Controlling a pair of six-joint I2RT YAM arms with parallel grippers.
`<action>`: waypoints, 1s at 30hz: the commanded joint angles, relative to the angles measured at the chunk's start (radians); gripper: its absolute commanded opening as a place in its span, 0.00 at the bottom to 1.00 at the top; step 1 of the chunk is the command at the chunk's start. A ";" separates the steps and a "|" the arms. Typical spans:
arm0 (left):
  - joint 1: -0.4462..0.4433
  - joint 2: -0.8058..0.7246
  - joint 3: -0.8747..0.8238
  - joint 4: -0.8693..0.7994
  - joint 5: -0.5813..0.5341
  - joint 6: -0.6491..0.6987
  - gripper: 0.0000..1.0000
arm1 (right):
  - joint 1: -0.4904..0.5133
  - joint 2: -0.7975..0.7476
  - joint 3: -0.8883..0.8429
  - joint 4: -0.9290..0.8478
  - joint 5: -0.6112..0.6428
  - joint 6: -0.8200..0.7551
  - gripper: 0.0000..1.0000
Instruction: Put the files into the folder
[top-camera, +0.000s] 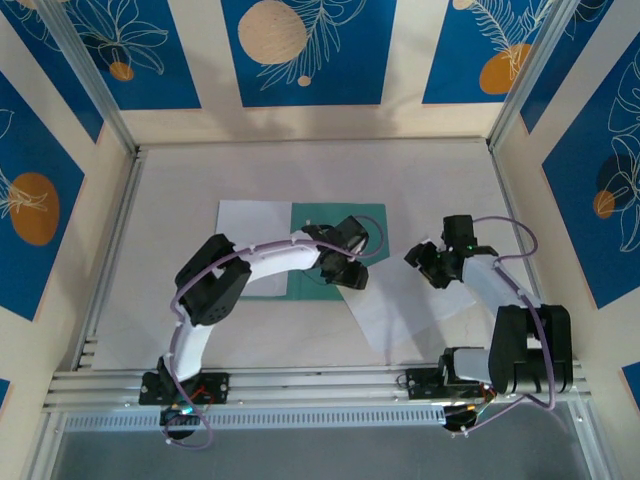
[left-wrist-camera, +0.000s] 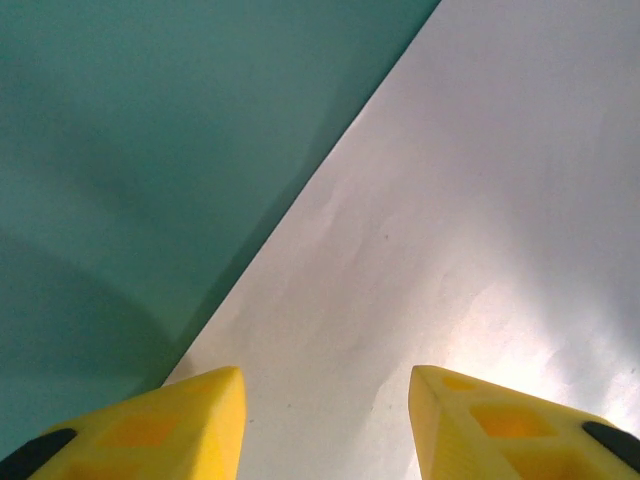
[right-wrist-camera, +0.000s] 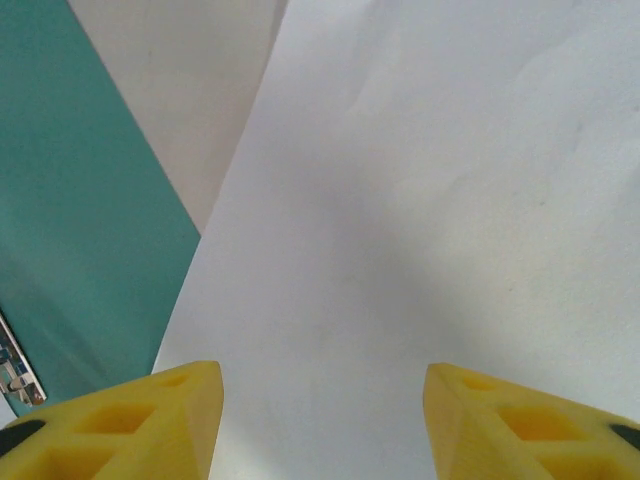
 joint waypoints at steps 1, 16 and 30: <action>-0.012 0.007 0.018 -0.019 0.018 -0.020 0.46 | -0.021 0.053 0.016 0.006 -0.047 -0.019 0.56; -0.030 -0.039 -0.077 -0.010 0.034 -0.080 0.47 | -0.034 0.291 0.157 0.092 -0.070 -0.037 0.53; -0.041 -0.064 -0.097 -0.001 0.044 -0.106 0.47 | 0.009 0.431 0.279 0.086 -0.072 -0.047 0.51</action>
